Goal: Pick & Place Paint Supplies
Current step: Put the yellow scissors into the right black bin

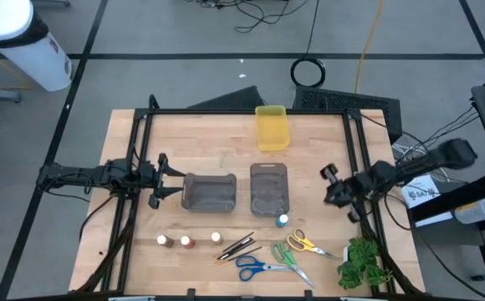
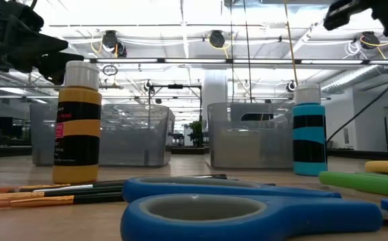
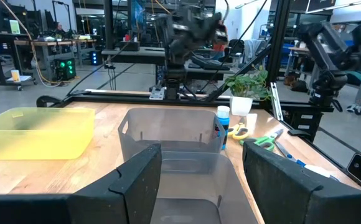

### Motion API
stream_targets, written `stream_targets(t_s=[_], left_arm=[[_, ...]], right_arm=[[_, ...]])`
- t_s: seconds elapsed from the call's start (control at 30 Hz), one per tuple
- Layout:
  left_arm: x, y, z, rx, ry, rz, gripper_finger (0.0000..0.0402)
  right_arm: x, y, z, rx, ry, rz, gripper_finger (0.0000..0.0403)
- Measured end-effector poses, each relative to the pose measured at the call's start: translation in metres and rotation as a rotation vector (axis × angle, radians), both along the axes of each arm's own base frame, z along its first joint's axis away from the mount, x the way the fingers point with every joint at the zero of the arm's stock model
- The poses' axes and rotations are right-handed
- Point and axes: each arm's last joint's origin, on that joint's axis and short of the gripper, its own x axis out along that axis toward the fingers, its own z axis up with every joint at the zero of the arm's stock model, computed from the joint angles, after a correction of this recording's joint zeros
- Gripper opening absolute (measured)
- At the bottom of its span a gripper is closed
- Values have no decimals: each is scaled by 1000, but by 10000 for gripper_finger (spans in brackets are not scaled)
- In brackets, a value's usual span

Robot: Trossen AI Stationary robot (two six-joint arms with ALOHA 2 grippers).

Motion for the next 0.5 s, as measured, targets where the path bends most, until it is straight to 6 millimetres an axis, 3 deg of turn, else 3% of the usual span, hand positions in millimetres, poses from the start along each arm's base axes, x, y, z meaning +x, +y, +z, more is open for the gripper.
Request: stream_targets(t_s=[0.07,0.2,0.27,0.37,0.5], left_arm=[[0,0,0,0,0,0,237],[0,0,0,0,1,0,237],[0,0,0,0,-1,0,237],[0,0,0,0,-1,-1,237],[0,0,0,0,-1,-1,237]], right_arm=[[12,14,5,-92,-1,24,4],[42,41,41,-254,-201,-13,4],[58,52,55,-274,-204,-18,4],[81,71,67,-225,-48,11,4],[107,96,50,-315,218,2,4]])
